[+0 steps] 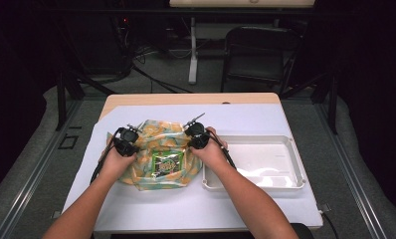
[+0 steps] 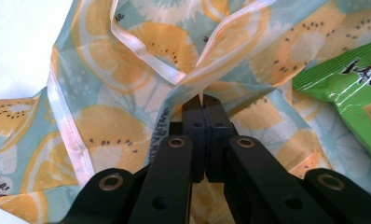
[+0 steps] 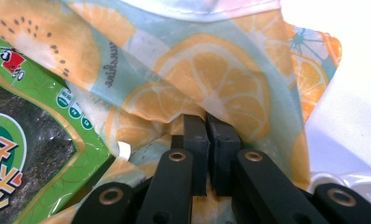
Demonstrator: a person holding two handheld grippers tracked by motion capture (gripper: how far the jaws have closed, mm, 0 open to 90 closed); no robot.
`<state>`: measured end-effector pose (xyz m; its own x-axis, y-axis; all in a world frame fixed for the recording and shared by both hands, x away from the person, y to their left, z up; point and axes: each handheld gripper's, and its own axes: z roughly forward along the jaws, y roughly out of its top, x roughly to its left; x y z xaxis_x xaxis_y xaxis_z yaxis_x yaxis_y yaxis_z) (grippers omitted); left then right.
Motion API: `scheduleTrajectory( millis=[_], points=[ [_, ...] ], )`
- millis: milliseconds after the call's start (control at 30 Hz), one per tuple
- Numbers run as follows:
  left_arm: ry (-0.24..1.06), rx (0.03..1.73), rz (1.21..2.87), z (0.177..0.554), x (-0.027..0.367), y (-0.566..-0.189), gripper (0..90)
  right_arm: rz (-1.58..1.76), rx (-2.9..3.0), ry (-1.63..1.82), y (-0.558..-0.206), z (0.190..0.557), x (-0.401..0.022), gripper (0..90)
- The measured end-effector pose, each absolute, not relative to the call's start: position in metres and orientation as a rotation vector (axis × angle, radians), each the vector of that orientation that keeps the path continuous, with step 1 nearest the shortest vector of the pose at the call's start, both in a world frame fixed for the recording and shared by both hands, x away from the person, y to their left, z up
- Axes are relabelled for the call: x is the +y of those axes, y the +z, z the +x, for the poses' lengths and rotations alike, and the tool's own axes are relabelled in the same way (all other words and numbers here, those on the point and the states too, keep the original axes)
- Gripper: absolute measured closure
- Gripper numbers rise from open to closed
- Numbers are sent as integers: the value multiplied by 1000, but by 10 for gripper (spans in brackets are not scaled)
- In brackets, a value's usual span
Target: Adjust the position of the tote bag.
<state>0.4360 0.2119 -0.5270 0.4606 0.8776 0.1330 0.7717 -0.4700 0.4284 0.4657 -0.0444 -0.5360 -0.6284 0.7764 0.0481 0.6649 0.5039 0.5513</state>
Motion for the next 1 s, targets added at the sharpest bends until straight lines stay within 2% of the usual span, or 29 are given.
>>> scheduleTrajectory(
  millis=[1000],
  points=[
    [482,1516,2341,437,235,-536,900,1264,2533,796,-538,466,-48,900]
  ],
)
